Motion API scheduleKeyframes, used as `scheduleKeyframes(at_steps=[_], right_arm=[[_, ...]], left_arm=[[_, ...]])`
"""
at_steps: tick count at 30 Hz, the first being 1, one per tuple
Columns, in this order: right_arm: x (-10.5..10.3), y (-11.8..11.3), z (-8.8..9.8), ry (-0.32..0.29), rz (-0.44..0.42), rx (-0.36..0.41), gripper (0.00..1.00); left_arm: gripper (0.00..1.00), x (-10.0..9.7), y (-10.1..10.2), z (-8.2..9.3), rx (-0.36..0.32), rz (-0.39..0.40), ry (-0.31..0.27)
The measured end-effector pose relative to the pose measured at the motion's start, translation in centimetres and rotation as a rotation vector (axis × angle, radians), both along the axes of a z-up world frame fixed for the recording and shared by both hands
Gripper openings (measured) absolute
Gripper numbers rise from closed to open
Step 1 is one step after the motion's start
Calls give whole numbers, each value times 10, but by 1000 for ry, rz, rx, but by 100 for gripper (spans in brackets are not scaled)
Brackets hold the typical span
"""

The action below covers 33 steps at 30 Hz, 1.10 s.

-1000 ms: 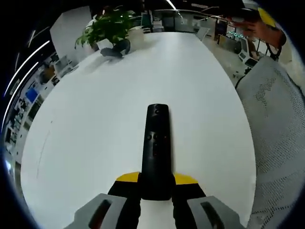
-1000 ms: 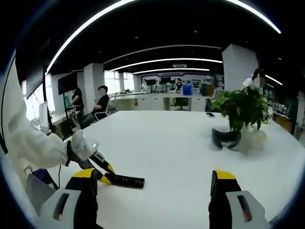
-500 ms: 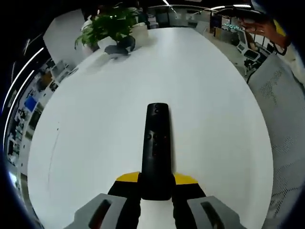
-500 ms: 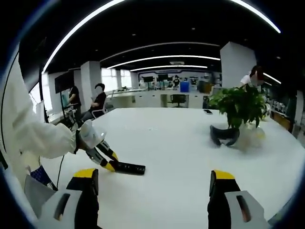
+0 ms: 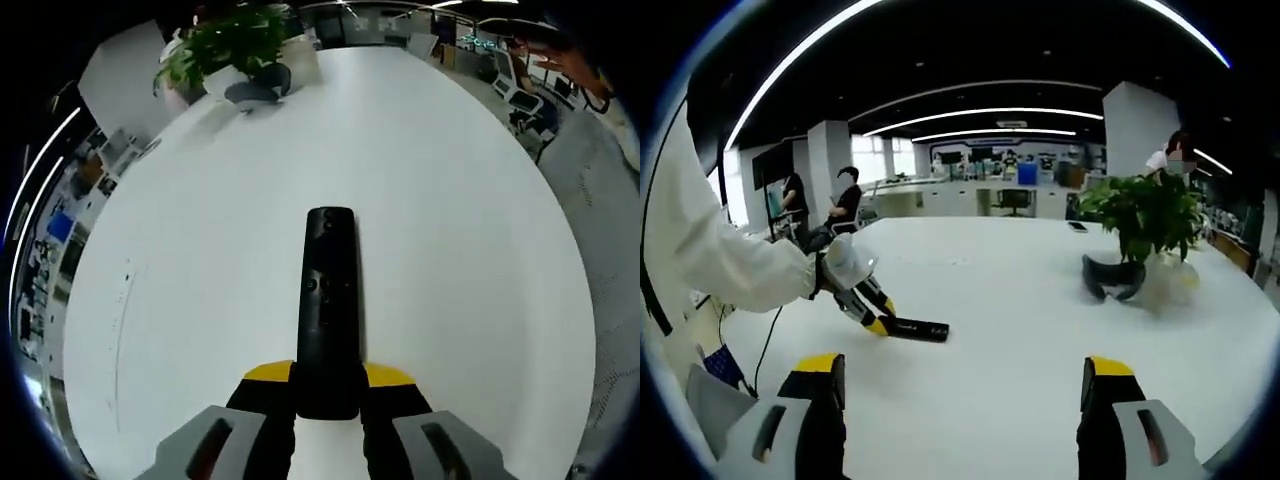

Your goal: Press the specified remote control buttons in sequence, fully releasing each button before pressing the next.

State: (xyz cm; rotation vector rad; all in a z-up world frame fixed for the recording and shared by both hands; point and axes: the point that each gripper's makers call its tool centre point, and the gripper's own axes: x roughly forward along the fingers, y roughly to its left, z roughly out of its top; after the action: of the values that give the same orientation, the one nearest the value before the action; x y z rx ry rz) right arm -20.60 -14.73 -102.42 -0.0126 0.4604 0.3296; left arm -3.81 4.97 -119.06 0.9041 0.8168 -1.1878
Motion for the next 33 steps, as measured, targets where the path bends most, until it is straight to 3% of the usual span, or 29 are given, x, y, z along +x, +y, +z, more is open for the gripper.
scheduleKeyframes(at_steps=[10, 24, 33], right_arm=[[9, -4, 0, 0, -6, 6, 98], [9, -11, -8, 26, -30, 4, 98], [11, -9, -12, 40, -29, -4, 98]], left_arm=[[23, 43, -1, 3, 24, 0, -1], [23, 89, -3, 8, 75, -25, -35], [23, 103, -3, 4, 96, -38, -14]])
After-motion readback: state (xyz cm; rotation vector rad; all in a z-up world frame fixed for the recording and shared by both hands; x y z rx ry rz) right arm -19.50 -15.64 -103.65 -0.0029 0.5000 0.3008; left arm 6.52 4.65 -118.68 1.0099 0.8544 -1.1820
